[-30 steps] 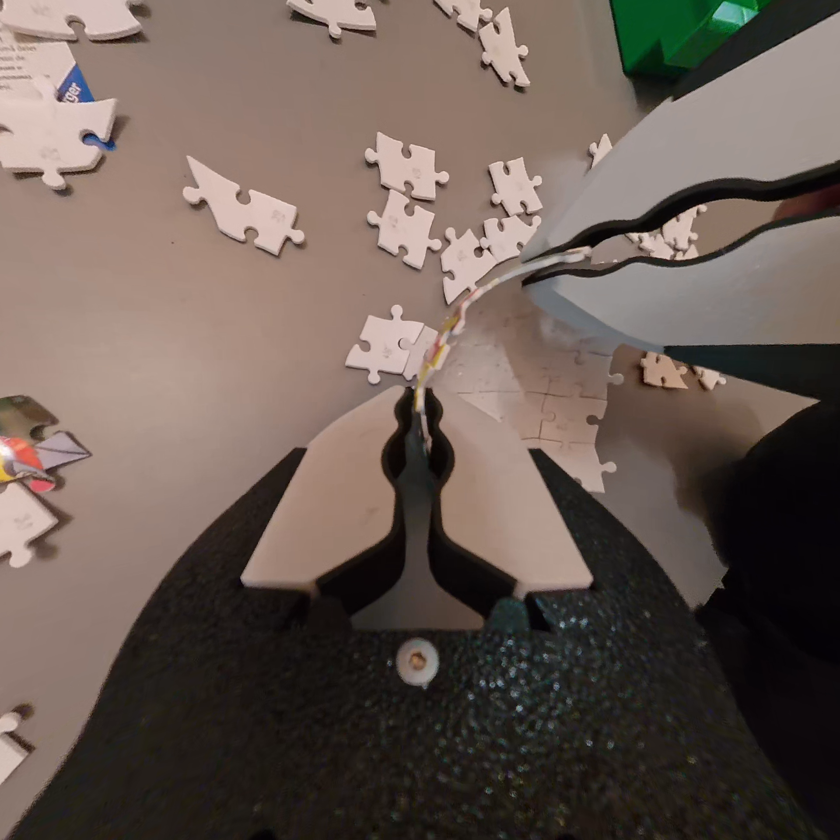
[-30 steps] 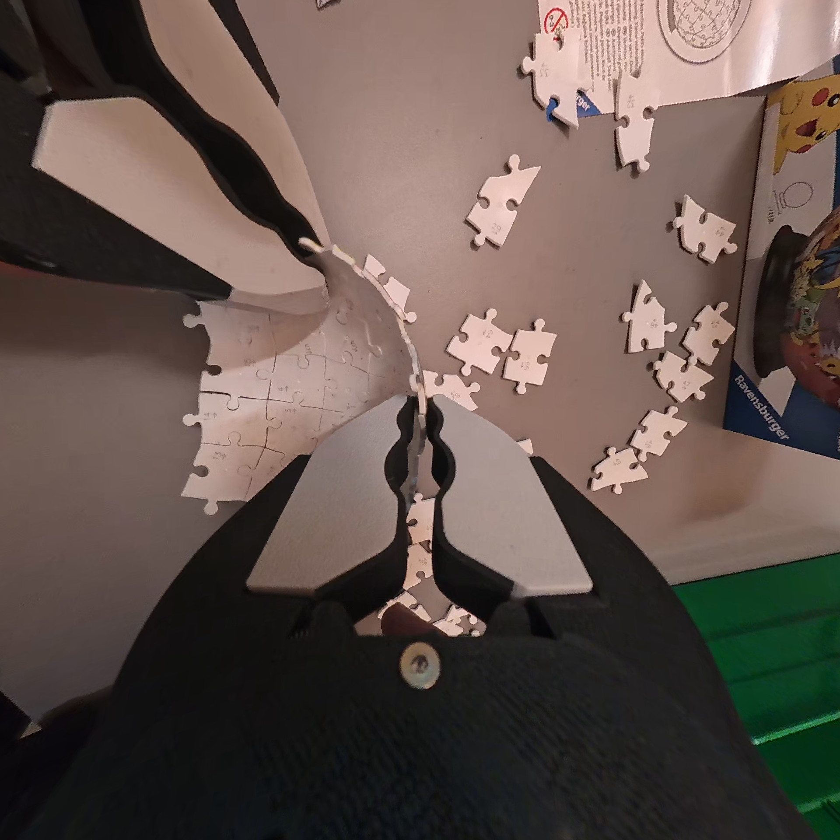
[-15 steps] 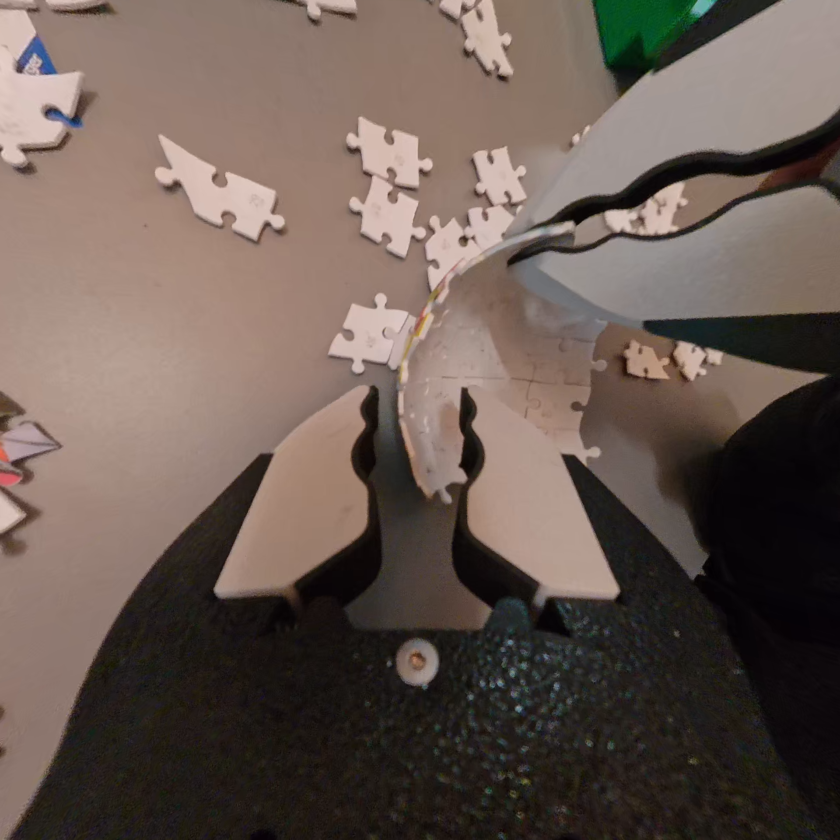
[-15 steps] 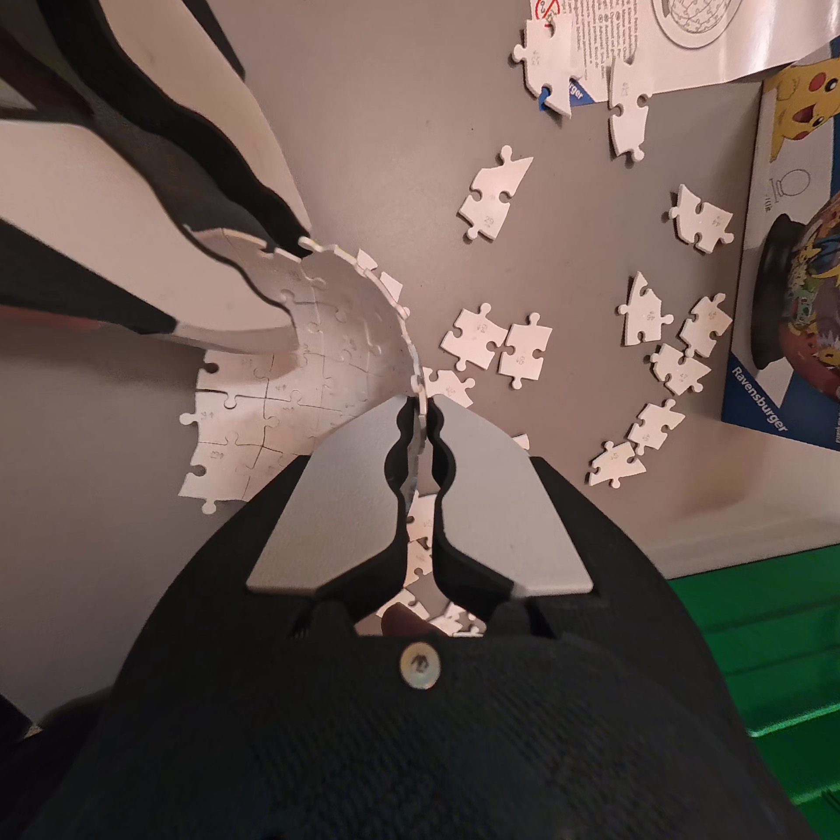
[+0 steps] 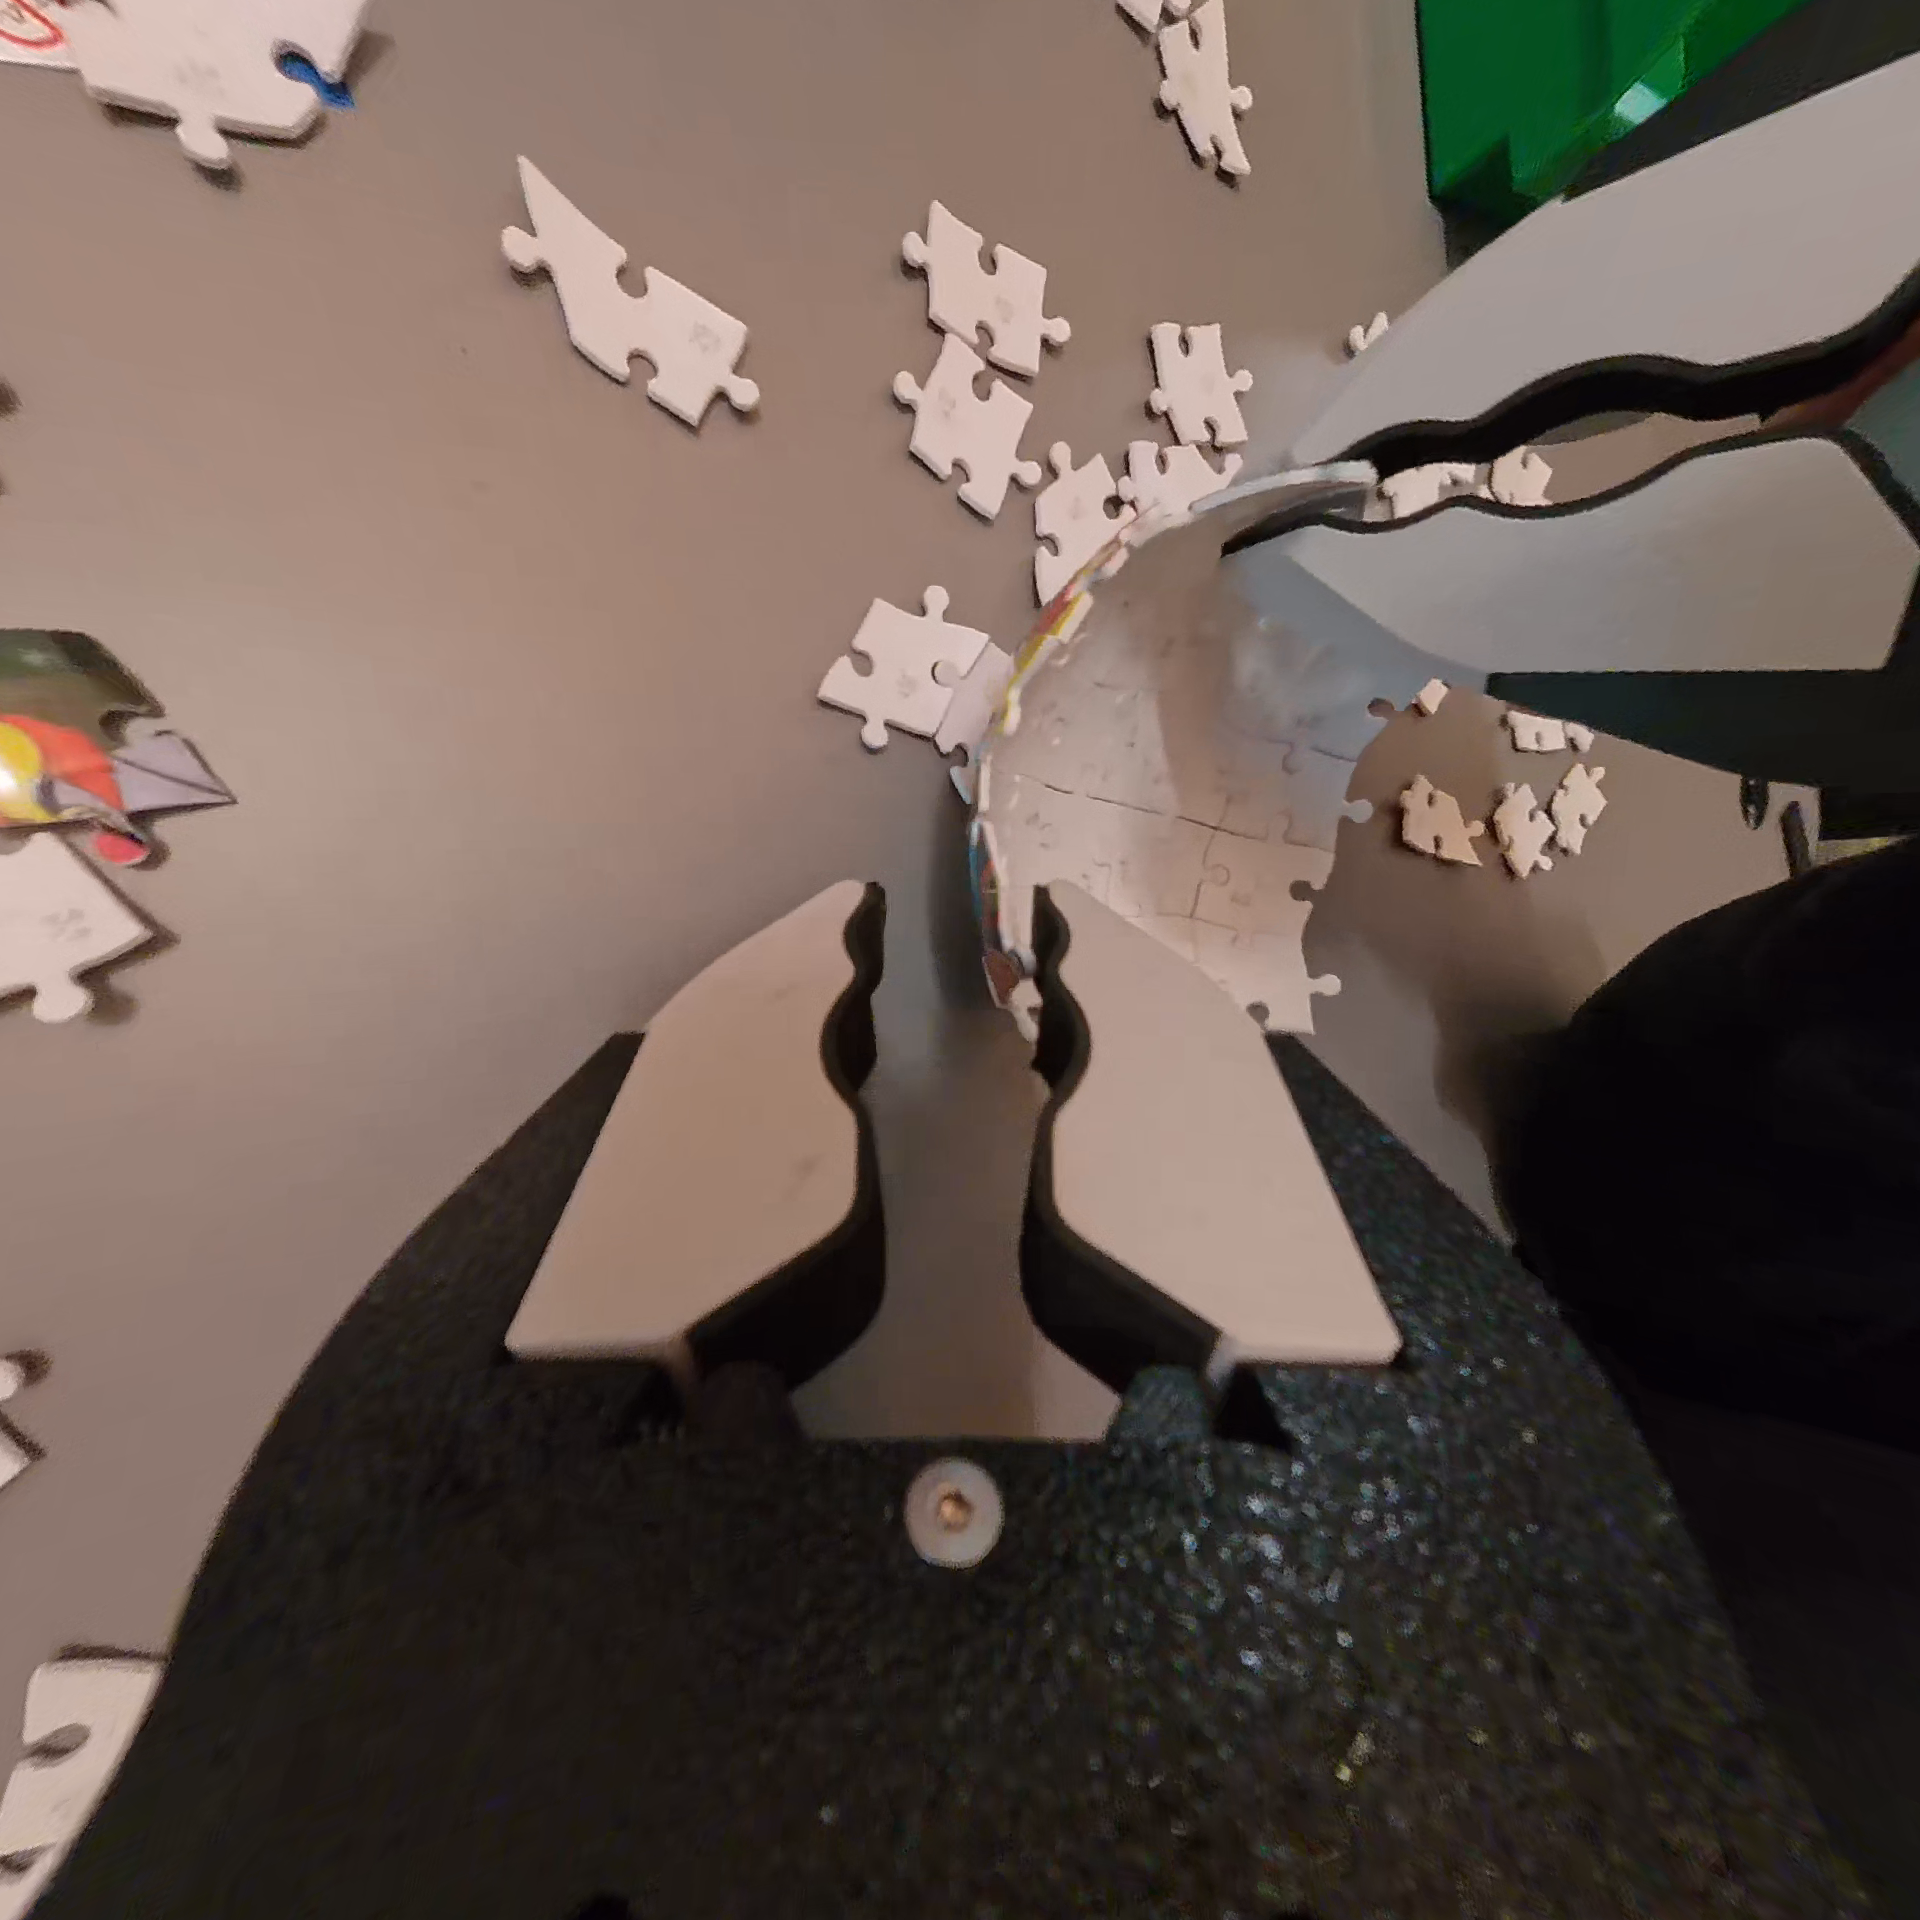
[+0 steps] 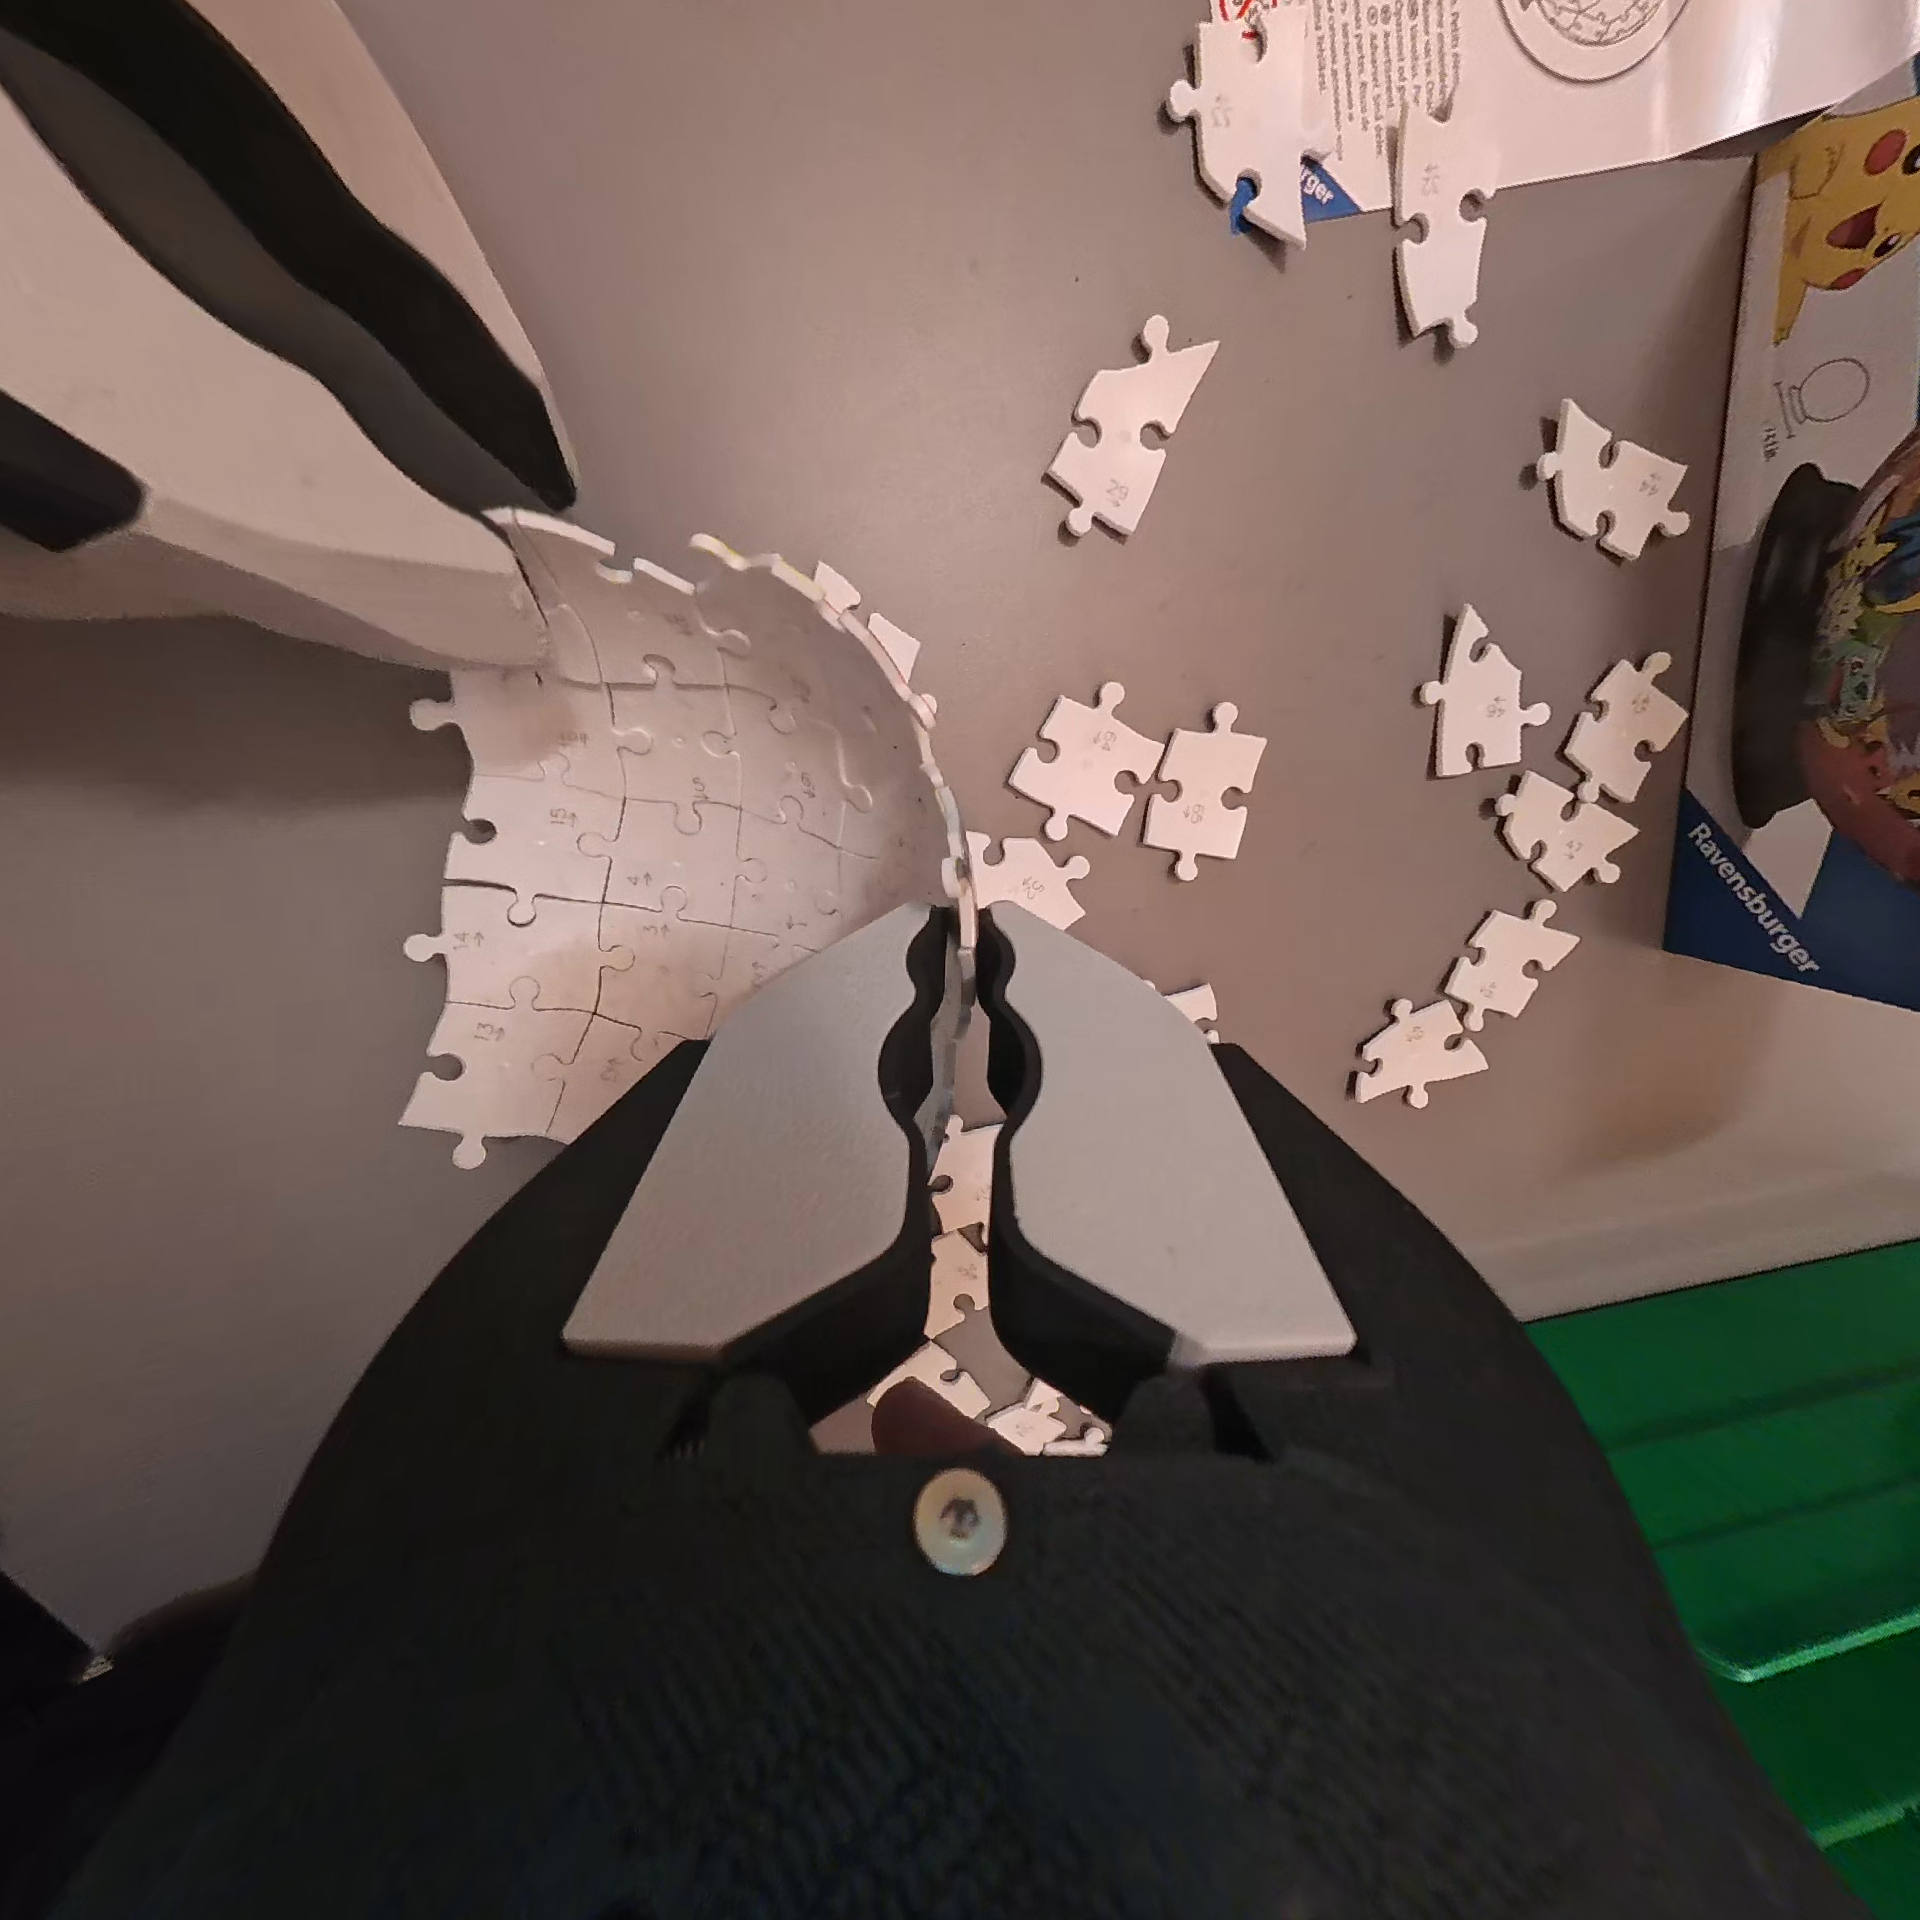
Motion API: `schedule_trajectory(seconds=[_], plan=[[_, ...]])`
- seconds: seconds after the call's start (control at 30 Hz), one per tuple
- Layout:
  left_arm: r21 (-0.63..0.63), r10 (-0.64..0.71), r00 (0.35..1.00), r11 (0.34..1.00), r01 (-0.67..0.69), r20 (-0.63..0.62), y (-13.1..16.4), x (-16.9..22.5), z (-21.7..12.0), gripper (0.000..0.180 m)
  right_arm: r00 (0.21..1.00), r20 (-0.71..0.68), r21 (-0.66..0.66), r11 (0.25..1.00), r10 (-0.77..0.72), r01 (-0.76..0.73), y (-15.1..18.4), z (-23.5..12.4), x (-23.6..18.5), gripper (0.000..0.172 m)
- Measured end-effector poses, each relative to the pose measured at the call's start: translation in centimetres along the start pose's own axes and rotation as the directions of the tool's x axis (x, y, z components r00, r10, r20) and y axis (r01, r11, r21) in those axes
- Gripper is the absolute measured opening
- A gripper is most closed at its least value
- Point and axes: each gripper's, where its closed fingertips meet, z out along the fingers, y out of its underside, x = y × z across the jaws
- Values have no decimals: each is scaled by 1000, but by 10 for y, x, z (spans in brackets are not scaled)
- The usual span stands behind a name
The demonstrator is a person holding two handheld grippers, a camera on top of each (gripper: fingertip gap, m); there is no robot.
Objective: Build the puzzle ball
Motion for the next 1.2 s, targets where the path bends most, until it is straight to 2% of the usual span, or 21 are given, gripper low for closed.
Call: schedule_trajectory(seconds=[0.3,0.53,0.6,0.67,1.03,1.13,1.17,1.2], plan=[[-80,-57,998,995,54,-29,13,5,22,26,1000,-3,5,1000,-5,5,-1,-2,-1,4],[-49,-65,996,997,63,-53,9,5,31,24,1000,5,13,1000,-11,11,-2,-2,-3,4],[-40,-40,997,998,38,-60,8,7,33,10,1000,6,11,1000,-9,9,-2,-1,-3,4],[-29,-12,999,1000,11,-40,7,6,34,5,1000,3,8,1000,-11,10,-2,-1,-2,4],[-2,-55,997,998,55,-58,3,7,33,3,1000,-16,10,1000,-4,4,-2,-2,1,4],[0,-80,995,997,80,-54,3,7,34,5,1000,-10,16,1000,3,-3,-2,-3,1,4],[-14,-86,995,996,86,-49,5,6,34,24,1000,-13,10,1000,4,-3,-1,-2,2,4],[-25,-85,995,996,84,-50,8,7,33,31,1000,-14,7,1000,6,-6,0,-1,2,4]])
